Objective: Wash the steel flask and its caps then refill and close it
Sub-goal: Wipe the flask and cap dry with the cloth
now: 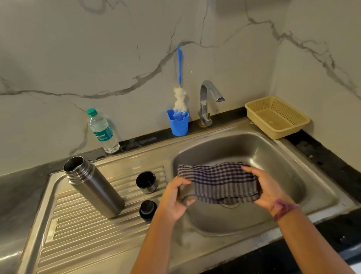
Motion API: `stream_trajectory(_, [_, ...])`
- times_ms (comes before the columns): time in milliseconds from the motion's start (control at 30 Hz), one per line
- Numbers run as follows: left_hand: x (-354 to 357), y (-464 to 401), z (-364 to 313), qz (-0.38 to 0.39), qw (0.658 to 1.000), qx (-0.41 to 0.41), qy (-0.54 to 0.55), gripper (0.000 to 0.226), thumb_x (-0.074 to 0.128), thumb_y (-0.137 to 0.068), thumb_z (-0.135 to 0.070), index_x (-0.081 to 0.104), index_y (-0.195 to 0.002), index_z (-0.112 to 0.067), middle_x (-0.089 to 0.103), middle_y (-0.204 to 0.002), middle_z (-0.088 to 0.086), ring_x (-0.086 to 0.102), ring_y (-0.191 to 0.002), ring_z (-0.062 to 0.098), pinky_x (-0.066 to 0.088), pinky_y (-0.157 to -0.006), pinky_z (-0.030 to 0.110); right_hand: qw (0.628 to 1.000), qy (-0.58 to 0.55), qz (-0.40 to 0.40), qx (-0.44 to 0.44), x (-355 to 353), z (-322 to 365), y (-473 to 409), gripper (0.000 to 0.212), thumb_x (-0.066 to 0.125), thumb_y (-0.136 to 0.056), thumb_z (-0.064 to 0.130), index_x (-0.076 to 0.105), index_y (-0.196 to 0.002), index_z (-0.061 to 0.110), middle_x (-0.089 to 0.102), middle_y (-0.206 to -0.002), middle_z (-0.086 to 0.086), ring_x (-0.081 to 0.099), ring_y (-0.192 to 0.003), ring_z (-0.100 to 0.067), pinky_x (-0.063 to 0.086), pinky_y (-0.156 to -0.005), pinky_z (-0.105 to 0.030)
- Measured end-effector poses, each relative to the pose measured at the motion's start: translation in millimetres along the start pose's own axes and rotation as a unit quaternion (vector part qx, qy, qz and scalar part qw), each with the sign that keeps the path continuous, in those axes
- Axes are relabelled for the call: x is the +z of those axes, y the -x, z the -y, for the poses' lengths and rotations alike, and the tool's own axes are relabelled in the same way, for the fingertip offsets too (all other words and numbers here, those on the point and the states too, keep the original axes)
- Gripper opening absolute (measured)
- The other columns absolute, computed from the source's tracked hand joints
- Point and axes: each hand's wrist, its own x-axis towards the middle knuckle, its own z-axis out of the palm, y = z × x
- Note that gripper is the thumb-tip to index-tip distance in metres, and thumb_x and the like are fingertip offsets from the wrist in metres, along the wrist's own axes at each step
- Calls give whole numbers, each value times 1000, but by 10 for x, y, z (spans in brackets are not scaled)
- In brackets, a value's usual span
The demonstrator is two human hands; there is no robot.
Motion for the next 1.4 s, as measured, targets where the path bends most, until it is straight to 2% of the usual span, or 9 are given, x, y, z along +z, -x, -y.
stream_trajectory(67, [-14,-10,-79,-7,996,-8,-85,26,50,-84,9,61,-98,-9,67,-86,8,63,-67,19,48,-43,25,999,40,-6,8,-91,13,14,23,52,-94,12,63,-111,1,74,-92,-16,72,-77,-27,57,-59,-34])
stream_trajectory(167, [67,-12,-169,8,979,-10,-205,36,49,-88,16,68,-107,-8,74,-100,10,71,-87,23,58,-67,30,993,106,-31,-33,-251,63,8,20,56,-93,8,62,-111,6,72,-97,-15,70,-82,-28,54,-61,-33])
stream_trajectory(300, [277,-115,-196,17,951,53,-303,40,56,-89,14,67,-118,-12,74,-109,6,69,-103,19,56,-88,29,979,177,-68,-80,-468,152,5,23,57,-93,6,58,-115,10,67,-101,-9,64,-87,-21,49,-64,-30])
stream_trajectory(400, [501,-314,-167,-12,906,119,-407,64,64,-87,9,52,-141,-23,61,-125,-7,56,-121,13,47,-105,32,962,234,-92,-111,-693,217,-40,32,61,-91,10,57,-123,8,68,-106,-8,65,-94,-21,54,-68,-31])
stream_trajectory(567, [1031,-587,-151,4,801,216,-558,48,62,-91,1,63,-129,-29,55,-125,-15,49,-115,1,37,-97,18,943,278,-94,-153,-1043,485,-69,42,67,-87,11,54,-126,6,69,-106,-10,70,-91,-24,60,-69,-39])
stream_trajectory(733, [1606,-1017,-220,28,701,284,-653,31,58,-94,-1,71,-119,-16,58,-137,-2,52,-127,12,31,-98,10,940,232,-136,-211,-1256,897,-96,61,67,-85,4,37,-133,26,60,-113,-7,66,-96,-24,61,-70,-42])
stream_trajectory(933, [2378,-1623,-306,42,597,355,-718,39,49,-93,10,66,-125,-4,51,-146,8,50,-133,22,31,-117,27,907,276,-132,-288,-1395,1379,-370,23,63,-90,5,58,-111,12,63,-111,-11,70,-90,-21,61,-67,-38])
stream_trajectory(1067, [2672,-2149,-408,48,521,369,-768,50,57,-89,7,61,-134,-14,49,-149,3,53,-126,27,43,-110,45,889,290,-156,-319,-1398,1687,-632,20,64,-90,10,64,-110,11,66,-109,-7,69,-89,-15,61,-71,-34])
stream_trajectory(1400, [3363,-2813,-445,23,396,347,-850,61,47,-95,1,43,-148,-27,21,-163,-12,35,-129,24,30,-102,39,897,312,-152,-274,-1555,2368,-1251,26,67,-87,7,61,-112,3,69,-101,-12,71,-81,-20,60,-68,-32])
